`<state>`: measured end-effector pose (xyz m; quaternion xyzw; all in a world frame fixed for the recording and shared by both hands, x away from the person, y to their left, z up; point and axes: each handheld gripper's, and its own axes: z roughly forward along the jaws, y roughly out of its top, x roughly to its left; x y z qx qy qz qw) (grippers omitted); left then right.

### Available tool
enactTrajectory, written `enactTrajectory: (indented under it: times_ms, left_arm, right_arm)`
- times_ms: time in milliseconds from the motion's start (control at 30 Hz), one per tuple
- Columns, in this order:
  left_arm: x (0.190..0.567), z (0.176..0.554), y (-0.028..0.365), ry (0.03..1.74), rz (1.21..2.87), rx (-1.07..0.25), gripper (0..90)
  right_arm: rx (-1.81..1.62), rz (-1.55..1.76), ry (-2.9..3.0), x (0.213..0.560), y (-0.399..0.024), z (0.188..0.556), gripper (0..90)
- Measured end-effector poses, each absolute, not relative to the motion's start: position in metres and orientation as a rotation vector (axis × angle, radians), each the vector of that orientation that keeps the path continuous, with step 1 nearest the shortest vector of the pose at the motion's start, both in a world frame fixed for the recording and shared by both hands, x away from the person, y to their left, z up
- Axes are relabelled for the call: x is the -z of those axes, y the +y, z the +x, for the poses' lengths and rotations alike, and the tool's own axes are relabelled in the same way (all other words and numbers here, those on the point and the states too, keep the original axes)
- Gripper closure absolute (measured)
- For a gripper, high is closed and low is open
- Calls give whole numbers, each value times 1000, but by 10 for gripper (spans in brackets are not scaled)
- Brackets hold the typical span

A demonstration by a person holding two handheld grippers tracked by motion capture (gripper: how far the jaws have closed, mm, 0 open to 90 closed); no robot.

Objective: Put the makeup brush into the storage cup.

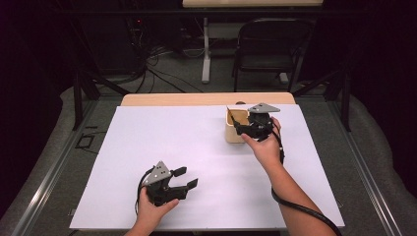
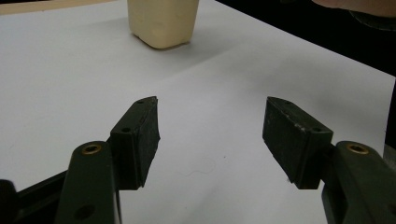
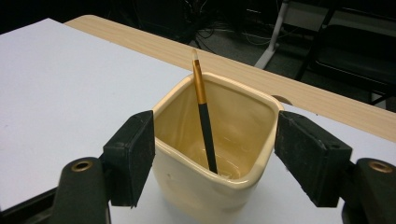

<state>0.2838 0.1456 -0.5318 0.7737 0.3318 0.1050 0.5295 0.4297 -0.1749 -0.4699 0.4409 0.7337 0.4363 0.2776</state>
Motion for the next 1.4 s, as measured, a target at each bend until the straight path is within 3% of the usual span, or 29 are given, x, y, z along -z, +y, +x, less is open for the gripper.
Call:
enactTrajectory:
  times_ms: [1400]
  left_arm:
    - [531, 284, 146, 795, 1850, -251, 364]
  right_arm:
    - [-1225, 1140, 2032, 466, -185, 389, 269]
